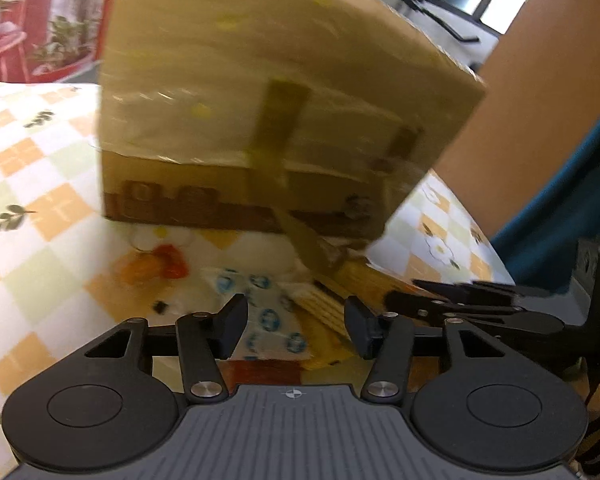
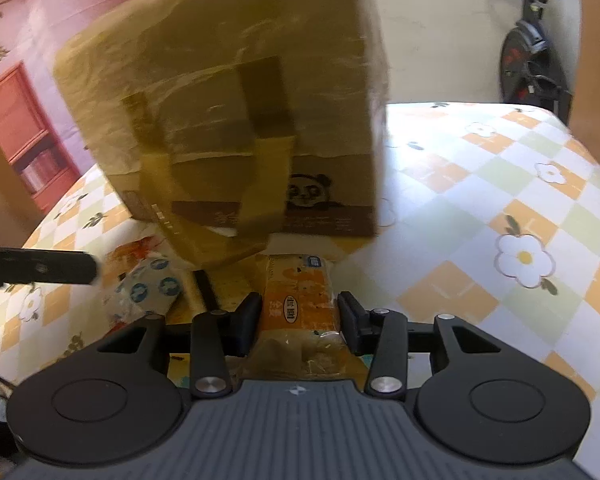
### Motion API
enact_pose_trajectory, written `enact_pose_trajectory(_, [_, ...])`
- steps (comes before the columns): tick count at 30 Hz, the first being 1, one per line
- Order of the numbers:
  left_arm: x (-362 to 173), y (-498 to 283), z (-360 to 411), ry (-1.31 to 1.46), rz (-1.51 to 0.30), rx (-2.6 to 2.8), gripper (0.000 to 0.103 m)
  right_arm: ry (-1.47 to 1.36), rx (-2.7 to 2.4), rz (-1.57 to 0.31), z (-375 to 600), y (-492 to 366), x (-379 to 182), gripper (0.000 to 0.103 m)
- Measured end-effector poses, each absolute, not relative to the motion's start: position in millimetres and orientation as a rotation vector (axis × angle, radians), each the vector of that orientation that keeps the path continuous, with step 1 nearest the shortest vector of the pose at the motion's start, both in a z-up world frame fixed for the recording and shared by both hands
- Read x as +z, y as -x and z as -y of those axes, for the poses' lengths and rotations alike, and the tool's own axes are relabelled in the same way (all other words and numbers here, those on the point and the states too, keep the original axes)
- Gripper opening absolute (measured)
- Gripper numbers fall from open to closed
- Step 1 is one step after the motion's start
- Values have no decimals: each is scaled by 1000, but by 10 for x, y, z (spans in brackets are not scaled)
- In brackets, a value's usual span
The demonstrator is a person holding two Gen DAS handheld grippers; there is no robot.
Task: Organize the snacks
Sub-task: 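Reach the right tool to the orange biscuit pack while the left tool reaches the white wafer pack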
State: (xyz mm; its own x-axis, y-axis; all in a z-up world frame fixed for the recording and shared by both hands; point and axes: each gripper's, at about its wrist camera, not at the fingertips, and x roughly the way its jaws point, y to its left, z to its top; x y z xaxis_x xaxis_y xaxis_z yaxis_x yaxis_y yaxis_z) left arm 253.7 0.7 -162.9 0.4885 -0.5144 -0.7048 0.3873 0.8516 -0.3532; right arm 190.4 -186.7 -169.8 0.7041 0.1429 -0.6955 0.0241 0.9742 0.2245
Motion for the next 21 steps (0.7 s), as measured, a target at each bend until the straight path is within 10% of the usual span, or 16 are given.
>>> enact_pose_trajectory(21, [-1894, -2634, -71, 225, -1015, -537, 51, -245, 232, -843, 1424, -2133, -1740, 43])
